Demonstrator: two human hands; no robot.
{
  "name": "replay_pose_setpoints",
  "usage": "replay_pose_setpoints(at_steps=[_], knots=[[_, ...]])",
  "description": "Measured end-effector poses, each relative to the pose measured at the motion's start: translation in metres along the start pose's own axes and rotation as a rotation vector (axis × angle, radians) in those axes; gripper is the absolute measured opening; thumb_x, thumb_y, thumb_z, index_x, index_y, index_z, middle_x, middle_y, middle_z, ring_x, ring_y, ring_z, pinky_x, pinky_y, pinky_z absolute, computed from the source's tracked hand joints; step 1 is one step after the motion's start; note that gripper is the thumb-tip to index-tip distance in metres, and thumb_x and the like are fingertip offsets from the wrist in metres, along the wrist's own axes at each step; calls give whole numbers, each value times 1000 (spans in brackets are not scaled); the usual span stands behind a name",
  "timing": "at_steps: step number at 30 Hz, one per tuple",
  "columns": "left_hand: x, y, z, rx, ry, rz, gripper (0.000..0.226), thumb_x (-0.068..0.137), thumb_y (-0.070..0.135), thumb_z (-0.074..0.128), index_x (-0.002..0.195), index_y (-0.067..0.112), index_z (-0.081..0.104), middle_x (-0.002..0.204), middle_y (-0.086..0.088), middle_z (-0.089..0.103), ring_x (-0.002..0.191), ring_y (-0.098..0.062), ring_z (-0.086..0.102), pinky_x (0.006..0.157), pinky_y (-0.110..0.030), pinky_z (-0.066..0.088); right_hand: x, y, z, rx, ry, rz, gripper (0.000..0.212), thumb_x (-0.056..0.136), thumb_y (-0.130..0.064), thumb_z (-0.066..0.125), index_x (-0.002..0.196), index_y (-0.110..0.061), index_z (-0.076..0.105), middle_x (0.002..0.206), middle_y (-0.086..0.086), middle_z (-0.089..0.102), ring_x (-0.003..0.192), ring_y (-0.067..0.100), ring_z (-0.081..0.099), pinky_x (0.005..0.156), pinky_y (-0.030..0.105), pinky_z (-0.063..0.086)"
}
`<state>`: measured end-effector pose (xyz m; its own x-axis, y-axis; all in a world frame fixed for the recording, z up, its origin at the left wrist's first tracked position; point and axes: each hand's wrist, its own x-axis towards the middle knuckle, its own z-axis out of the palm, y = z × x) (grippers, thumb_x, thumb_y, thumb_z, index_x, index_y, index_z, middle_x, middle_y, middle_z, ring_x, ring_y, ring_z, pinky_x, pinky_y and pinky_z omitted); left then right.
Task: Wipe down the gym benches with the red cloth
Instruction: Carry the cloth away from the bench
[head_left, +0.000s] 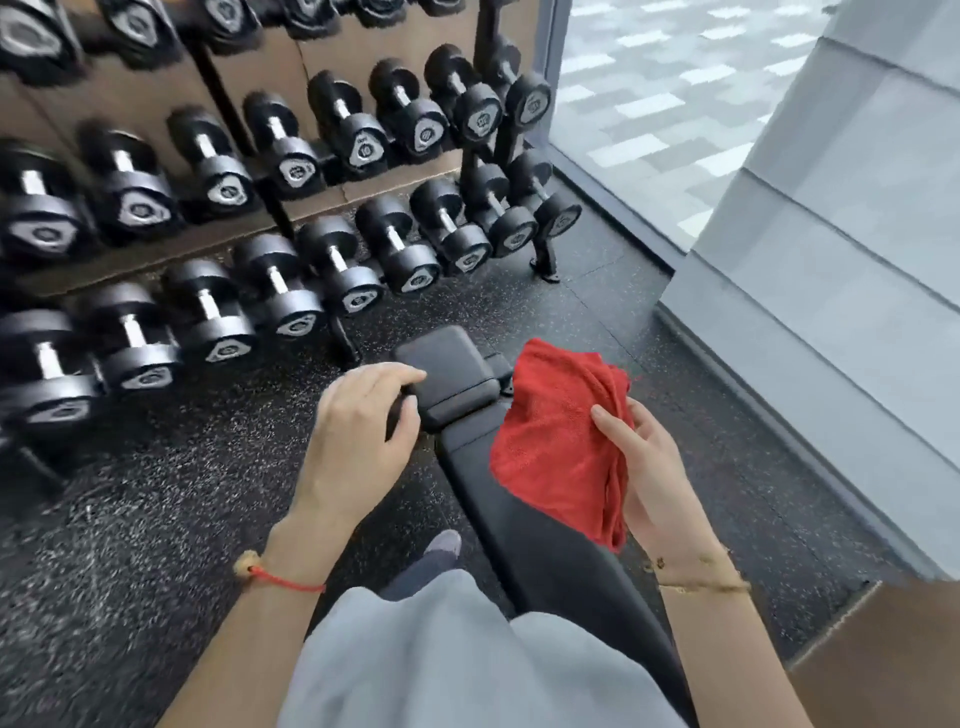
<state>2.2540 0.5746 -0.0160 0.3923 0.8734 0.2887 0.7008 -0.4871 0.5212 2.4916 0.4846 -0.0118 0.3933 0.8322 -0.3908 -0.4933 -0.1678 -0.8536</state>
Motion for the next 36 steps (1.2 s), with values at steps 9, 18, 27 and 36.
replay_pose_setpoints(at_steps=[9, 18, 27, 36], knots=[[-121, -50, -73, 158, 232, -392, 26, 92, 12, 57, 116, 18, 65, 118, 3, 66, 115, -16, 57, 106, -40, 41, -16, 46, 101, -162, -388, 173, 32, 92, -8, 57, 123, 1, 55, 115, 16, 66, 102, 23, 62, 96, 38, 48], [-222, -115, -149, 216, 352, -671, 27, 95, 15, 53, 120, 16, 62, 122, 1, 64, 116, -18, 55, 106, -42, 42, -63, 116, 222, -349, -622, 286, 30, 93, -15, 58, 122, -5, 58, 120, 14, 66, 108, 23, 62, 98, 39, 47], [-323, -226, -255, 319, 412, -799, 26, 95, 18, 53, 120, 19, 61, 120, 5, 64, 114, -13, 56, 105, -35, 42, -128, 219, 376, -356, -757, 353, 33, 94, -12, 56, 125, -2, 56, 126, 18, 62, 113, 26, 60, 104, 43, 44], [-381, -302, -323, 357, 483, -910, 26, 95, 21, 50, 119, 20, 61, 120, 6, 64, 115, -12, 56, 106, -38, 43, -165, 289, 493, -381, -853, 402, 32, 93, -9, 56, 123, 0, 57, 114, 11, 69, 98, 17, 65, 88, 30, 53]])
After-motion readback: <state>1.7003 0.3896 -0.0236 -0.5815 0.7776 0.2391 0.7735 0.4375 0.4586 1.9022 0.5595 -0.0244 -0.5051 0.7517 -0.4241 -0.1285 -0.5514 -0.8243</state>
